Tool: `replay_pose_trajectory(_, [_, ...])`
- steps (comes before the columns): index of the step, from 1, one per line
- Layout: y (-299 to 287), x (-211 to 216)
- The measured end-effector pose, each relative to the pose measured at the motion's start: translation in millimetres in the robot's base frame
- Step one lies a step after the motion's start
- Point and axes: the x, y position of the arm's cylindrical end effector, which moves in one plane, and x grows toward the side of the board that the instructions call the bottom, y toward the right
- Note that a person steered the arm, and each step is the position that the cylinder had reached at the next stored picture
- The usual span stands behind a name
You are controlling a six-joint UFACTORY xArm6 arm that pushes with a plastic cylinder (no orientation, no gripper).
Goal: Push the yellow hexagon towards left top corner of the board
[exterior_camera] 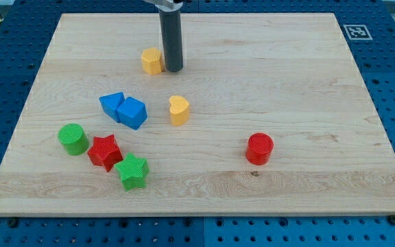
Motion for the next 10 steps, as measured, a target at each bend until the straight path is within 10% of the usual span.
replay_pose_trajectory(3, [-82.2,-27.4])
replay_pose_trajectory(5, [-97.6,29.7])
replay_pose_trajectory(7, [-145.8,-48.4])
replay_pose_trajectory(10, [-145.8,-37.8])
